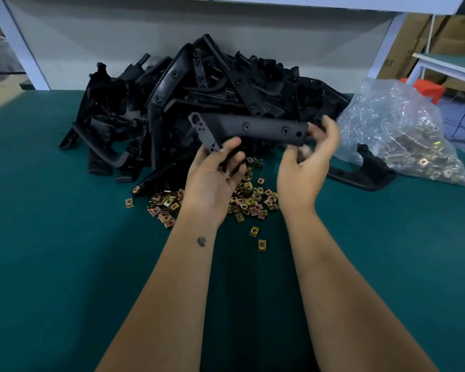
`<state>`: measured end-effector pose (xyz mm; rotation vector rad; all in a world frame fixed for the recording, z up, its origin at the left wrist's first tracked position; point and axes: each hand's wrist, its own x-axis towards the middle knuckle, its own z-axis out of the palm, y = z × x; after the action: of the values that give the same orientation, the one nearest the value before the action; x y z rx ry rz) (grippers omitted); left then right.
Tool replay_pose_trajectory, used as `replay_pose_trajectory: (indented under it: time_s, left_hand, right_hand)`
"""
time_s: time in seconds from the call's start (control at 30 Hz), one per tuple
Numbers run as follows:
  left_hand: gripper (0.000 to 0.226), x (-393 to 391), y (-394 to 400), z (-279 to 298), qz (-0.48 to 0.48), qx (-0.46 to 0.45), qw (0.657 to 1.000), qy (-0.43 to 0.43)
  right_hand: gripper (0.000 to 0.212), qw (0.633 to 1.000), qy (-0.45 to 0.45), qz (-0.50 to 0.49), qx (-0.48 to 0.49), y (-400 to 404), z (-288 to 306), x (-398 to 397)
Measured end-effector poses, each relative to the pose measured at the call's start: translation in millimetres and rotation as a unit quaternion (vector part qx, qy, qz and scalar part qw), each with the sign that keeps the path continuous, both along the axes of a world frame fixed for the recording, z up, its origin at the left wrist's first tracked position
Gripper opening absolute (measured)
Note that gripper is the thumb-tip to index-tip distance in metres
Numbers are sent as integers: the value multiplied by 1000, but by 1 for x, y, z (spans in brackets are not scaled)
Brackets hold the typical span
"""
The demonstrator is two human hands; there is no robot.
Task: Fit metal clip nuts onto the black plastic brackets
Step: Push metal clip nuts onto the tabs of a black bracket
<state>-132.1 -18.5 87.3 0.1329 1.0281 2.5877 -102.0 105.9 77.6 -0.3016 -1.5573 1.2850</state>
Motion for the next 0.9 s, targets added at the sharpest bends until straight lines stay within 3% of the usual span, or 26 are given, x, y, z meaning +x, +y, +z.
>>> replay_pose_trajectory:
  time_s: [0.07,0.2,0.4,0.5,0.6,0.67,0.73,0.77,0.83,0.9]
  left_hand:
    - [22,0,2,-1,2,2,1000,29]
    - [29,3,5,-3,-21,-41,996,80]
    - [26,7,9,-4,-54,-63,988,129]
    - [30,9,13,-5,-19,-126,980,156]
    - [34,15,17,-5,25,-242,944,221]
    - [33,16,20,-8,65,-324,899,287]
    - [34,17,18,-10,108,-412,837,344]
    - [35,16,17,-9,105,-425,826,355]
    - [43,14,14,-7,55,-389,855,337]
    - [43,10,7,-3,20,-313,916,252]
  right_hand:
    - [58,995,-16,51,-83,-3,3,-1]
    - [27,966,-99,169,-170,-10,3,-7]
    - [37,926,-66,258,-268,-12,5,-7]
    - [44,902,-27,309,-299,-12,13,-4]
    - [66,856,-29,376,-355,-9,21,-1]
    - [56,844,-10,399,-358,-7,22,1]
    - [36,862,8,376,-339,-7,20,3]
    - [30,874,12,352,-334,-7,21,2]
    - [29,885,28,304,-352,-7,20,1]
    - [26,887,41,277,-368,-6,21,1]
